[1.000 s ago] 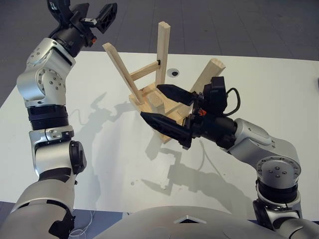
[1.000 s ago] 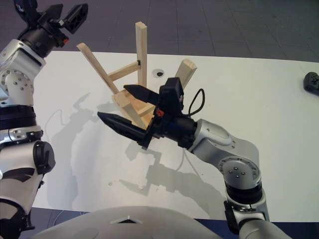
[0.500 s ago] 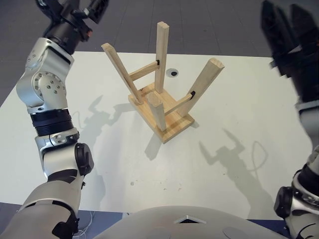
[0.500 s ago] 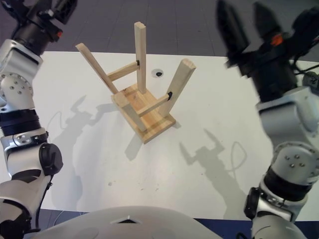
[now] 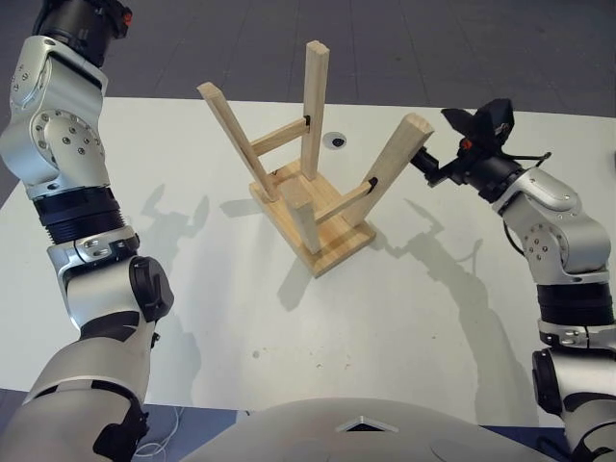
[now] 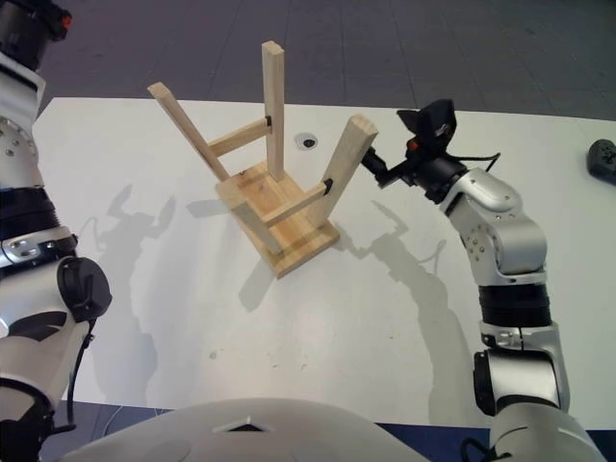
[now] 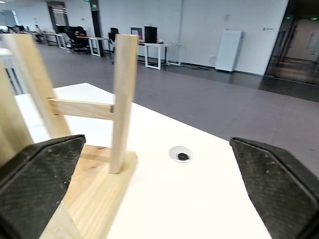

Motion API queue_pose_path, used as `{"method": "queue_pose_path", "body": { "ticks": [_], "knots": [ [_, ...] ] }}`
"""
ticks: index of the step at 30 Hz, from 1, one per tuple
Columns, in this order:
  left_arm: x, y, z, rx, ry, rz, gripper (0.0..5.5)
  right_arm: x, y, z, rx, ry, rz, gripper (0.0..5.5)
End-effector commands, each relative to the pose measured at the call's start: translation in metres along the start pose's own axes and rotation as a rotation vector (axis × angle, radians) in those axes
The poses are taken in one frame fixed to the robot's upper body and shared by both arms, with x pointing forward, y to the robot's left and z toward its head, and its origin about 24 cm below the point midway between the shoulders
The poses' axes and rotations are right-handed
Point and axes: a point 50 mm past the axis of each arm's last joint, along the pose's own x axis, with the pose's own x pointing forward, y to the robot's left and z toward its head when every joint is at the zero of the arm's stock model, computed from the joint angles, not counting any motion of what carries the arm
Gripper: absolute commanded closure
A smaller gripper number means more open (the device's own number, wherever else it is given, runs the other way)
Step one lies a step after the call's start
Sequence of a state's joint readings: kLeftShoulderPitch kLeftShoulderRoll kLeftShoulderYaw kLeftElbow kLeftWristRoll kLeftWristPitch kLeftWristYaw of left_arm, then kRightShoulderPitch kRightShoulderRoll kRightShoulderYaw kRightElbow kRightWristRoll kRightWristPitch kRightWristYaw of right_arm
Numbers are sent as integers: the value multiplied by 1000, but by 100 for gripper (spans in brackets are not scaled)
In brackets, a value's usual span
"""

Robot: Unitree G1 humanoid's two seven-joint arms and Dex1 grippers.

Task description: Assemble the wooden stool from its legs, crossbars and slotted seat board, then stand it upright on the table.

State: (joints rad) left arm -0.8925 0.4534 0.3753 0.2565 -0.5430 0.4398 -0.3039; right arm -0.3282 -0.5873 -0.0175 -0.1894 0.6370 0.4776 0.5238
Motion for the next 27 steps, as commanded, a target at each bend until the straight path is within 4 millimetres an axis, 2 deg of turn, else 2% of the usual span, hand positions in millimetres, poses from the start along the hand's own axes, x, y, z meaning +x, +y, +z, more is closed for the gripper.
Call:
{"method": "queue_pose_path", "body": {
  "ticks": [1,6,8,11,15,17,19,20,23,24,25,27],
  "knots": [
    [-9,2,-6,24,50,-11,11,-17,25,-5,32,17,36,10],
    [-29,2,-15,39,122,-11,11,-45,29,-2,-49,12,-209,10],
    [-47,11,-21,72,132,116,11,-52,40,4,-20,-65,-315,10],
    [-85,1,-40,91,214,161,11,-65,61,6,44,-145,-444,10],
    [-148,-8,-74,215,445,233,11,-85,72,9,67,-191,-643,10],
    [-176,-14,-84,212,568,167,43,-91,77,10,65,-188,-683,43],
    [-198,-19,-88,138,676,40,78,-93,79,5,68,-153,-678,77],
    [-204,-12,-91,81,753,-8,106,-97,81,2,72,-138,-683,103],
    [-210,14,-93,-15,930,-170,156,-105,84,-1,82,-123,-700,152],
    [-210,16,-93,-25,962,-236,169,-106,83,-2,82,-119,-707,163],
    [-208,15,-93,-41,981,-298,181,-106,82,-3,83,-117,-712,176],
    [-202,-1,-93,-53,985,-469,212,-104,81,-5,90,-111,-707,206]
  ]
}}
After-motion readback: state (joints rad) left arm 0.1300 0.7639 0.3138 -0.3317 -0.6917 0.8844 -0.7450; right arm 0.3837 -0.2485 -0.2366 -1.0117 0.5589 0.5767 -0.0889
